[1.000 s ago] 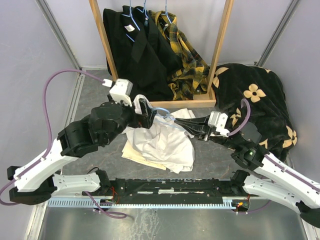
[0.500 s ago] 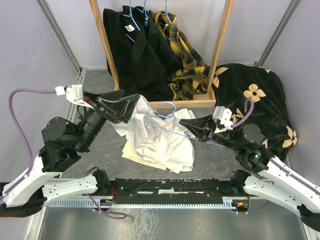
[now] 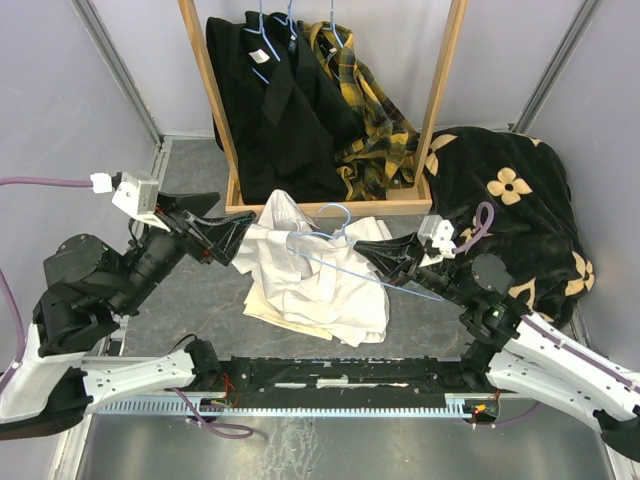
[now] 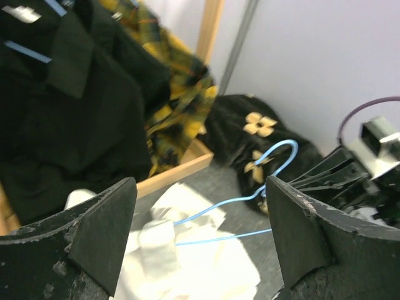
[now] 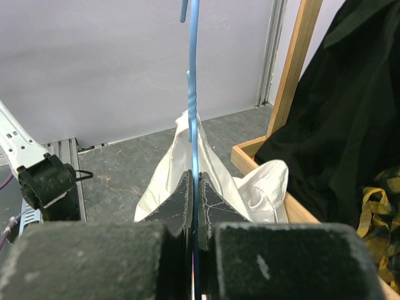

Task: Place the shirt on the hanger
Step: Hang the shirt on the hanger.

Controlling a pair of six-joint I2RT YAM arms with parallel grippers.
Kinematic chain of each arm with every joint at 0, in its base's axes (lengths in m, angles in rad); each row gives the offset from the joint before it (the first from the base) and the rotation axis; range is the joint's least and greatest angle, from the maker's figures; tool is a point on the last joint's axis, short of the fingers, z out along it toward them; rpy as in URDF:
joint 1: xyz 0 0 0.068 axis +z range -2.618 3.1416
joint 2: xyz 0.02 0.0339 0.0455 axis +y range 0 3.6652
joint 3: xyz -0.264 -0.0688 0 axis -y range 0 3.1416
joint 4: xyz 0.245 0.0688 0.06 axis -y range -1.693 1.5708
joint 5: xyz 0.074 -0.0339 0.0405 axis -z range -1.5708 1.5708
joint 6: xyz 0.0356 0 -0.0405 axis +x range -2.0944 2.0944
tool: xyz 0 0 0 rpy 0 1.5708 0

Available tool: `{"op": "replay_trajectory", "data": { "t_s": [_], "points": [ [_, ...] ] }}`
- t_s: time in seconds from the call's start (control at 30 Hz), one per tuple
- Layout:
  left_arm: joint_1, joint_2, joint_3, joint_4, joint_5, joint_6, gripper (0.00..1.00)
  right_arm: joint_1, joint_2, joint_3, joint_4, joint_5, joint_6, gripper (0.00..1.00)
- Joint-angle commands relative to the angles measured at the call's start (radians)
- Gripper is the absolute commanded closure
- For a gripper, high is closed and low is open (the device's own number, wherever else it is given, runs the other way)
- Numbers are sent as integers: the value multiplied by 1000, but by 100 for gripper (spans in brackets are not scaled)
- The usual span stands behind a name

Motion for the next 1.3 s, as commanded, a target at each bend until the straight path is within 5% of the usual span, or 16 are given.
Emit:
{"op": "replay_trajectory", "data": {
  "t_s": [0.0,0.2,0.67,0.9,1.27],
  "points": [
    [1,30,27,-245,-185,-1,12,-1,20,-23,165,47,57,100],
    [1,28,-133,-211,-229,-43,5,0,72,-52,233,60,108,100],
    [1,83,-306,53,97,409,5,1,83,-32,191,27,134,100],
    [1,122,-373,130,190,567,12,1,91,-20,171,13,143,100],
    [0,76,-555,341,113,835,40,1,105,-11,159,-22,174,100]
  ]
}}
